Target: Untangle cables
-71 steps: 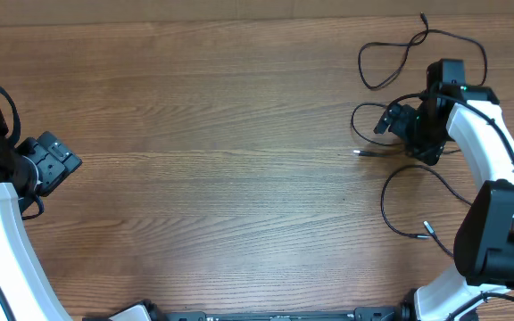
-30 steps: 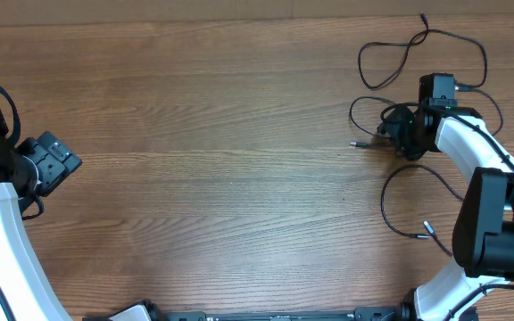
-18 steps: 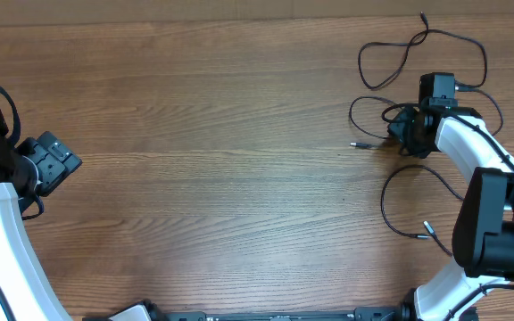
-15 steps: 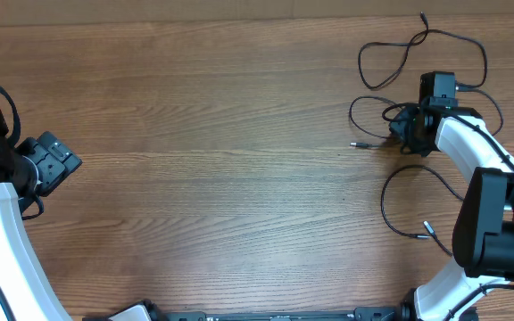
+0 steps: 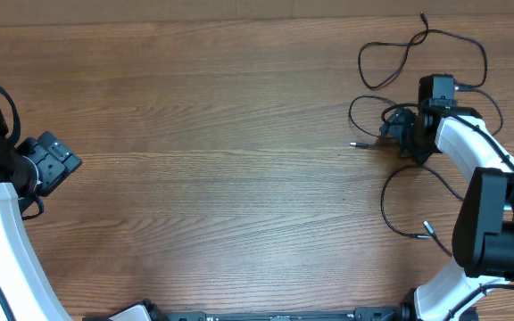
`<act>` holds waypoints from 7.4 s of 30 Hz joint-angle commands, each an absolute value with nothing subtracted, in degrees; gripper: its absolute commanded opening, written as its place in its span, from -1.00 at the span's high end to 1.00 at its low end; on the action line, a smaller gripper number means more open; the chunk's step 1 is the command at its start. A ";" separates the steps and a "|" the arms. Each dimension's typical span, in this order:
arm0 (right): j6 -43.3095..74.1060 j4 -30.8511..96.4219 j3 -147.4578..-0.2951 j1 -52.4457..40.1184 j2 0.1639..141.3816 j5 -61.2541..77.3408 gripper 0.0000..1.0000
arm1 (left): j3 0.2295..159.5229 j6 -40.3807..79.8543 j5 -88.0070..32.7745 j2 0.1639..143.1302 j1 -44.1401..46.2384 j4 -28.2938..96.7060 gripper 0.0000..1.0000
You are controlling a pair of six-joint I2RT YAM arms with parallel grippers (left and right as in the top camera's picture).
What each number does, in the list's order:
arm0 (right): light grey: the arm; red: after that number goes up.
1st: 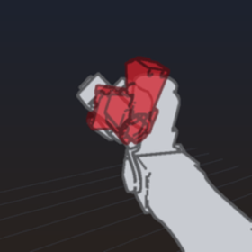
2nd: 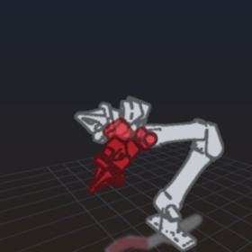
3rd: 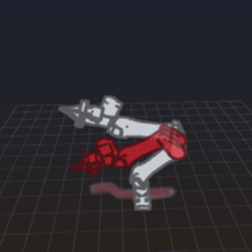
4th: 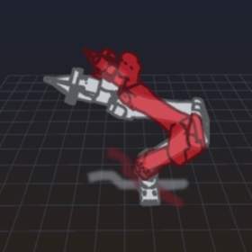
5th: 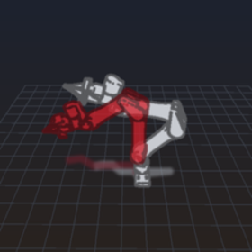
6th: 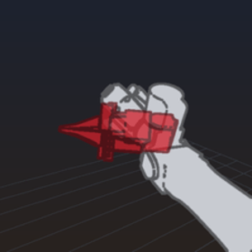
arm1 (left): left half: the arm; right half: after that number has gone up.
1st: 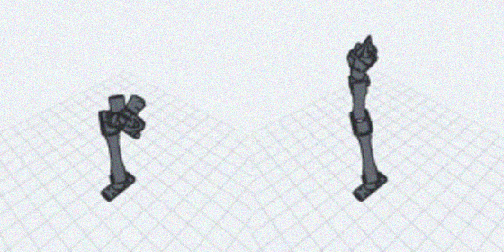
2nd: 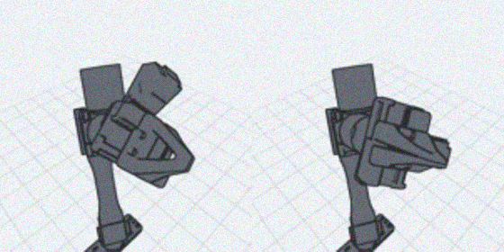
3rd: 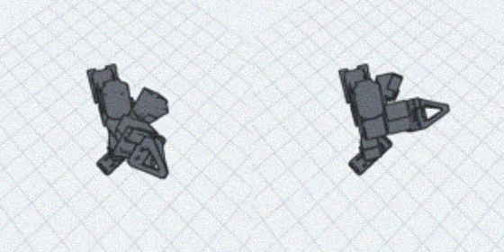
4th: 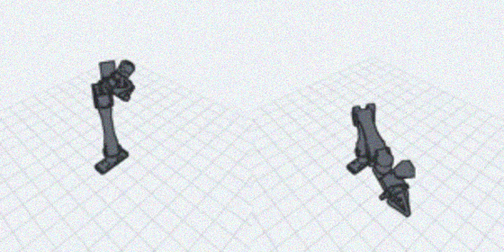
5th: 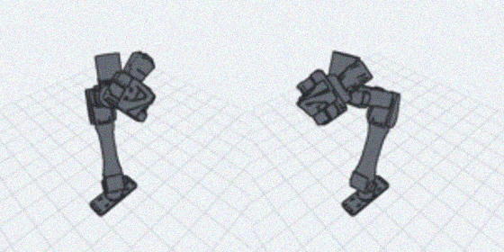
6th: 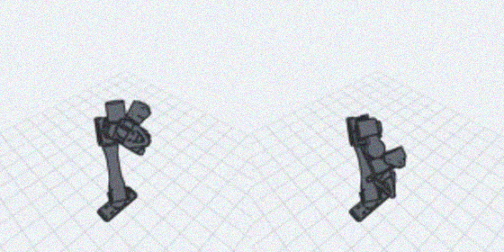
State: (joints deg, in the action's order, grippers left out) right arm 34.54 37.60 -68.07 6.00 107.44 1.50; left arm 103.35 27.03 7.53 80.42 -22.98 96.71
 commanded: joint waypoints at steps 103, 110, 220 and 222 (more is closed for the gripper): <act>30.15 44.31 -52.71 8.16 94.52 3.36 -0.64 | 103.13 27.88 7.46 80.51 -23.22 96.79 -0.99; 31.33 42.24 -51.42 7.07 94.54 0.56 -0.55 | 103.13 27.88 7.46 80.51 -23.22 96.79 -0.99; 24.97 50.48 -80.68 40.99 106.54 -13.50 0.16 | 103.13 27.88 7.46 80.51 -23.22 96.79 -0.99; 24.97 50.28 -80.68 41.08 106.54 -13.17 0.16 | 103.13 27.88 7.46 80.51 -23.22 96.79 -0.99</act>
State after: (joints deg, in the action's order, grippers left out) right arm 25.19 50.76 -80.93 40.88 106.37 -15.20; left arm 103.35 27.03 7.53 80.42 -22.98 96.68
